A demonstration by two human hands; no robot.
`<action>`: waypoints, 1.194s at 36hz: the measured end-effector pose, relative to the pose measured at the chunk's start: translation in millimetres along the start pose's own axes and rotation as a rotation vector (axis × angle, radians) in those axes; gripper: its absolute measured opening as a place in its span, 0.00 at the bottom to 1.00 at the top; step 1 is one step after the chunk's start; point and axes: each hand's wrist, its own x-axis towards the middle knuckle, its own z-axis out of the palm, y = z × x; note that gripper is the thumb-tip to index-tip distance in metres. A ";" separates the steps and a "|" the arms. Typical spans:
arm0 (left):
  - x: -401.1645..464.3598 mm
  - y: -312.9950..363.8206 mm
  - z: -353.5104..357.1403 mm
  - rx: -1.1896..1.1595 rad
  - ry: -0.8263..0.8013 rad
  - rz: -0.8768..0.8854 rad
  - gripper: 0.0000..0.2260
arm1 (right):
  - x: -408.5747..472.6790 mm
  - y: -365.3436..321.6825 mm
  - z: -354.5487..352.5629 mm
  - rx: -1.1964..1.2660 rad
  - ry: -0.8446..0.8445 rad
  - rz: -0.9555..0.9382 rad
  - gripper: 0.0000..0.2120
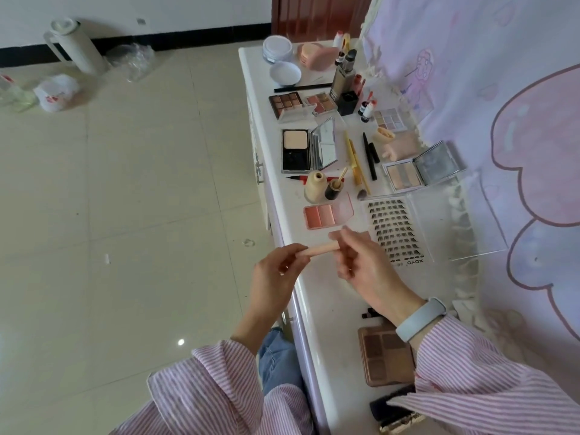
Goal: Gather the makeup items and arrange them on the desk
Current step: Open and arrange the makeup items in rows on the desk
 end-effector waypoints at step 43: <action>11.1 -4.2 -2.5 0.330 -0.113 0.211 0.04 | 3.3 -19.7 -26.8 -0.828 -0.011 -0.201 0.04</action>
